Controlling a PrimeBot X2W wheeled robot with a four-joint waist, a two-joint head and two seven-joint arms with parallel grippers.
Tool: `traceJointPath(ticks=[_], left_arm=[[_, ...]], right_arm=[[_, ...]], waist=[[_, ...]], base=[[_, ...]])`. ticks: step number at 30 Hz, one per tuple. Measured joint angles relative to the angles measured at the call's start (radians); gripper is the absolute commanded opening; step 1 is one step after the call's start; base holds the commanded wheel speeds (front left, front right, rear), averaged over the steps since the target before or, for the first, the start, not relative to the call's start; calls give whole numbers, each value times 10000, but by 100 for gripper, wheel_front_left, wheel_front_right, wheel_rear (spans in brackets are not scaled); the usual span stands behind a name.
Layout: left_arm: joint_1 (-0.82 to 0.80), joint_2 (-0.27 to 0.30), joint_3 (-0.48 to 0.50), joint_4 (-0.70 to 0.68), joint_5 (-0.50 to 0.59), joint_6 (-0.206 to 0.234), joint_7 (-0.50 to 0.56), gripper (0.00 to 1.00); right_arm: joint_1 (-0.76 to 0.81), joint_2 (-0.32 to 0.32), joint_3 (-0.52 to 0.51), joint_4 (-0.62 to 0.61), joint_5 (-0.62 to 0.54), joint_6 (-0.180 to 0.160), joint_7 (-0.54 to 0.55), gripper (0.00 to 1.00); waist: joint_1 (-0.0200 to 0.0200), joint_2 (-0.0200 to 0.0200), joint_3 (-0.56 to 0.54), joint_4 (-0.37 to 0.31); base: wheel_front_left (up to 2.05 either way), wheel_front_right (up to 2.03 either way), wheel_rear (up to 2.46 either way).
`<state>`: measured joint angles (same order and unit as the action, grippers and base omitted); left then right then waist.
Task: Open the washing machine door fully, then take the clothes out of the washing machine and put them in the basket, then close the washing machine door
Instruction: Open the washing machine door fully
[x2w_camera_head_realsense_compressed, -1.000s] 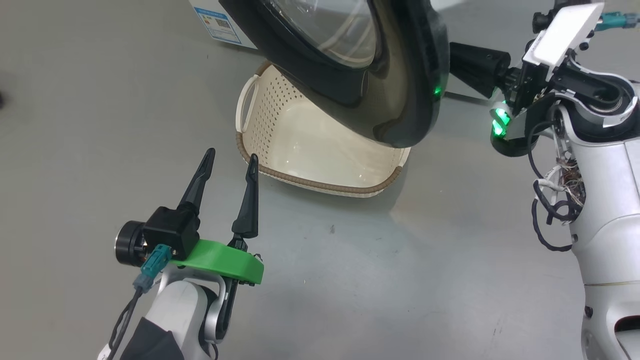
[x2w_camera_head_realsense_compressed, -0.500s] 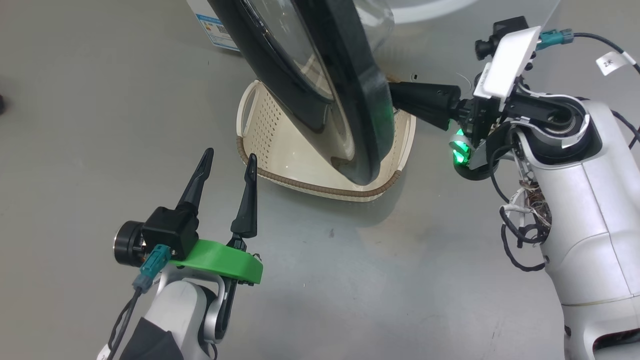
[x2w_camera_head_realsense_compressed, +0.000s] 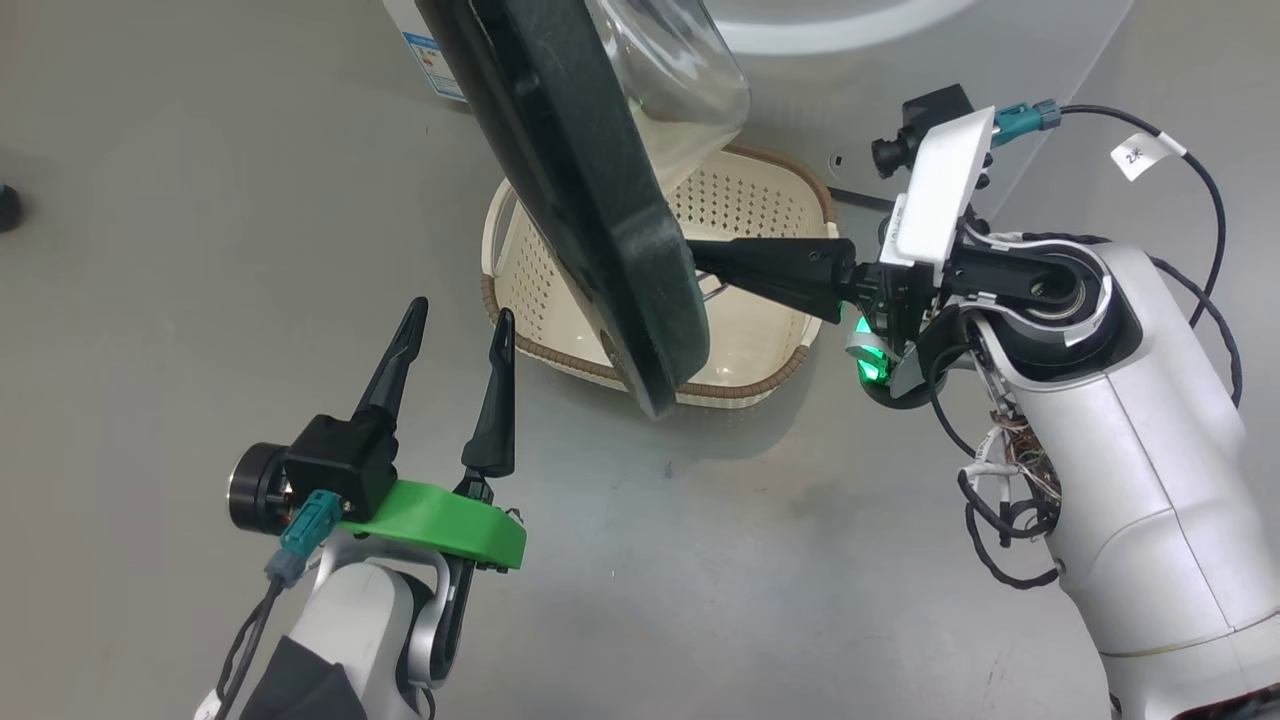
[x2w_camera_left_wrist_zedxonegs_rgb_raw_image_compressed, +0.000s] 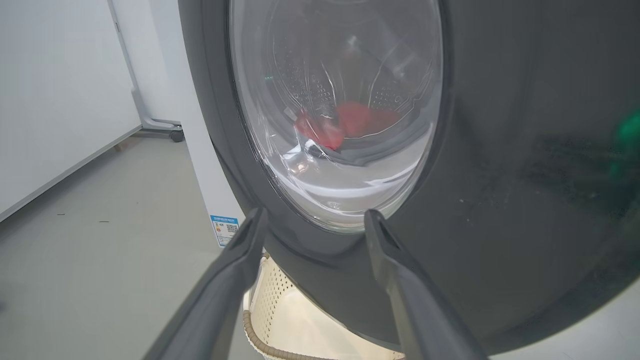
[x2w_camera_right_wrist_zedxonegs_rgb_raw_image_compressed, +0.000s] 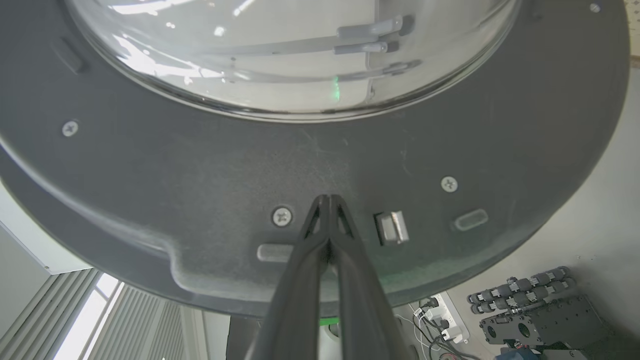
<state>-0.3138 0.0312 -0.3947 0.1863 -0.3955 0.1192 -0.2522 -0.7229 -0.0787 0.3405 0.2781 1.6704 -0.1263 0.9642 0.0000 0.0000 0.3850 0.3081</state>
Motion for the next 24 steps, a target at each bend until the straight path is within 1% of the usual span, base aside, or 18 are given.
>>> traceJointPath(ticks=[5,11,20,24], left_arm=[[6,0,0,-2,-2,0,0,100],[10,0,-4,-6,-10,0,0,100],[15,0,-4,-8,-17,0,0,100],[41,0,188,15,-13,0,0,100]], right_arm=[[188,12,288,-226,132,0,-6,0],[360,17,947,-788,276,-2,-17,0],[518,19,1323,-1051,525,-4,-374,0],[559,23,1413,-1122,543,-4,-617,0]], waist=[[0,0,-22,45],[0,0,-47,84],[0,0,-29,69],[0,0,-75,-11]], base=[[0,0,0],[0,0,0],[0,0,0],[0,0,0]])
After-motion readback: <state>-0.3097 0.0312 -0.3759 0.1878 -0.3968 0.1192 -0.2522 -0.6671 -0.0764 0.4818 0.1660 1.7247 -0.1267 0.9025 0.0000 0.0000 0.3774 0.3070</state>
